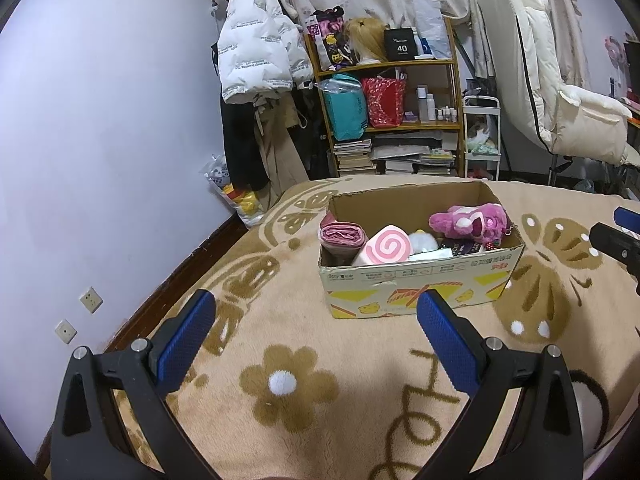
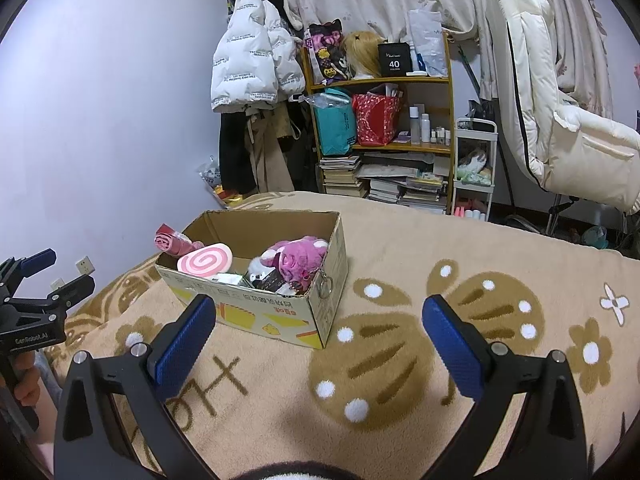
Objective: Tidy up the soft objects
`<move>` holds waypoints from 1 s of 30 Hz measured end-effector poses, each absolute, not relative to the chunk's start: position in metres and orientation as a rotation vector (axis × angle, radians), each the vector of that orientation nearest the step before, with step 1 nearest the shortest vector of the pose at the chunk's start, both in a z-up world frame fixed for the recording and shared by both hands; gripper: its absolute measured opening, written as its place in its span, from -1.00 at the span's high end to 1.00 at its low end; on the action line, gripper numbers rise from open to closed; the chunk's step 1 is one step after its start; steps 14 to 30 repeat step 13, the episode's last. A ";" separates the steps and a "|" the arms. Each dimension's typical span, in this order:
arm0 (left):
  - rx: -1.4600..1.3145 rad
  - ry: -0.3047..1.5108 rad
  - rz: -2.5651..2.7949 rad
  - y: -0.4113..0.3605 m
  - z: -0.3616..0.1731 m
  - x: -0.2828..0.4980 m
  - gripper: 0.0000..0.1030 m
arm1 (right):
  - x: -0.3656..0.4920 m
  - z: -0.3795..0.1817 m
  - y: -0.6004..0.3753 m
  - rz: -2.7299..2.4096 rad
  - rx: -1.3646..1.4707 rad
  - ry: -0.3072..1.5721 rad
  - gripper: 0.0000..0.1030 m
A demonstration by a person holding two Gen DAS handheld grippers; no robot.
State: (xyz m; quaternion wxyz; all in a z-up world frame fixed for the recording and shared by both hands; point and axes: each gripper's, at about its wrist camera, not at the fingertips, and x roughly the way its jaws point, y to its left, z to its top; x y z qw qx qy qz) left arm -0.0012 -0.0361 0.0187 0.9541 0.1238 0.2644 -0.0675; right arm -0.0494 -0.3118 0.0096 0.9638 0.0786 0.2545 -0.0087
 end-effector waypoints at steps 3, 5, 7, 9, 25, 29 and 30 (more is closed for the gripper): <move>0.245 0.538 -0.130 -0.035 0.019 -0.001 -0.94 | -0.049 0.010 -0.311 -0.017 0.160 0.515 -1.00; 0.239 0.538 -0.126 -0.034 0.019 -0.001 -0.94 | -0.050 0.010 -0.312 -0.018 0.163 0.513 -1.00; 0.232 0.539 -0.118 -0.033 0.019 -0.001 -0.94 | -0.049 0.010 -0.312 -0.017 0.162 0.514 -1.00; 0.221 0.539 -0.118 -0.031 0.020 0.000 -0.94 | -0.050 0.010 -0.313 -0.016 0.162 0.515 -1.00; 0.215 0.540 -0.118 -0.029 0.020 0.001 -0.94 | -0.049 0.008 -0.313 -0.017 0.161 0.519 -1.00; 0.215 0.540 -0.118 -0.029 0.020 0.001 -0.94 | -0.049 0.008 -0.313 -0.017 0.161 0.519 -1.00; 0.215 0.540 -0.118 -0.029 0.020 0.001 -0.94 | -0.049 0.008 -0.313 -0.017 0.161 0.519 -1.00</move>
